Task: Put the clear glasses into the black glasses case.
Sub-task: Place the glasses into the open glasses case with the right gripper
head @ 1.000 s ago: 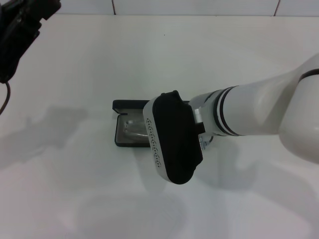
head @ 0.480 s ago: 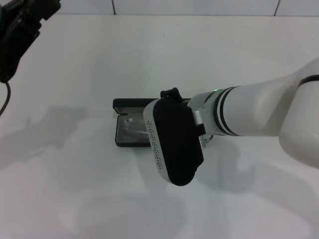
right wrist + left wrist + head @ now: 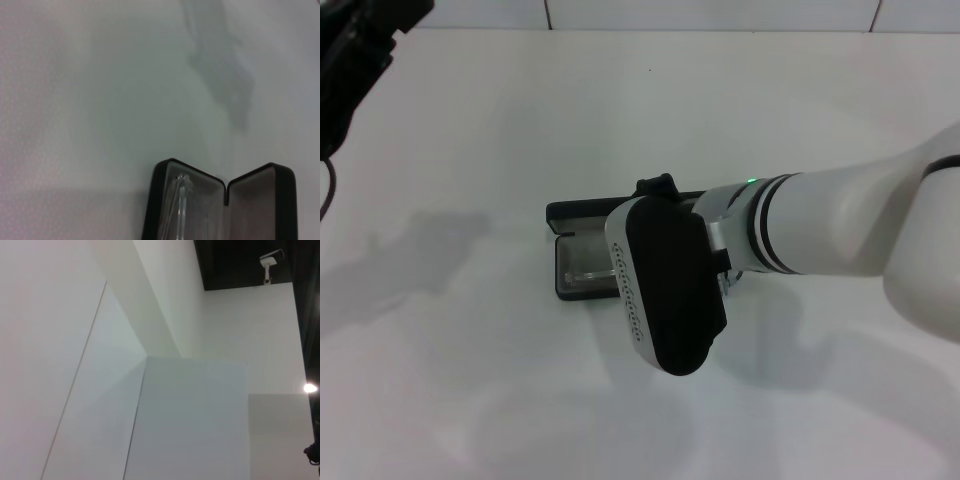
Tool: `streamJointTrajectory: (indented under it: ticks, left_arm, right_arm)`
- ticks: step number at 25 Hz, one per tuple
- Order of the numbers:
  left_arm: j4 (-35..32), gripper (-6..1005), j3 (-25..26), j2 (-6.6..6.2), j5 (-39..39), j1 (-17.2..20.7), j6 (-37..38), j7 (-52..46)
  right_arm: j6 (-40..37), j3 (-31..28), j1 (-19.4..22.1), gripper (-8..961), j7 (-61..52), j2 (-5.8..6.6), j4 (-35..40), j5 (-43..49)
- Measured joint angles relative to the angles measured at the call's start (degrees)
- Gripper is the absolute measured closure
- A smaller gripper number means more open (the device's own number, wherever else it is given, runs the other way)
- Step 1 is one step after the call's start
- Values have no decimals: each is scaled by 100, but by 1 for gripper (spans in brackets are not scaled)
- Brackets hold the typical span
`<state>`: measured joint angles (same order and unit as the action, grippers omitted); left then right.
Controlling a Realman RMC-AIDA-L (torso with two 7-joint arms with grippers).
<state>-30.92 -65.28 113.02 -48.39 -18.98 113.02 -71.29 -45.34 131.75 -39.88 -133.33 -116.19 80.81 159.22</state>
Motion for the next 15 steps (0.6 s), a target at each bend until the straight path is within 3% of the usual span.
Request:
streamJointTrajectory:
  ticks: [15]
  left_arm:
    - [9, 879, 78, -20, -64, -2, 27, 2]
  right_arm:
    - [-113, -46, 768, 707, 1, 0, 864, 332]
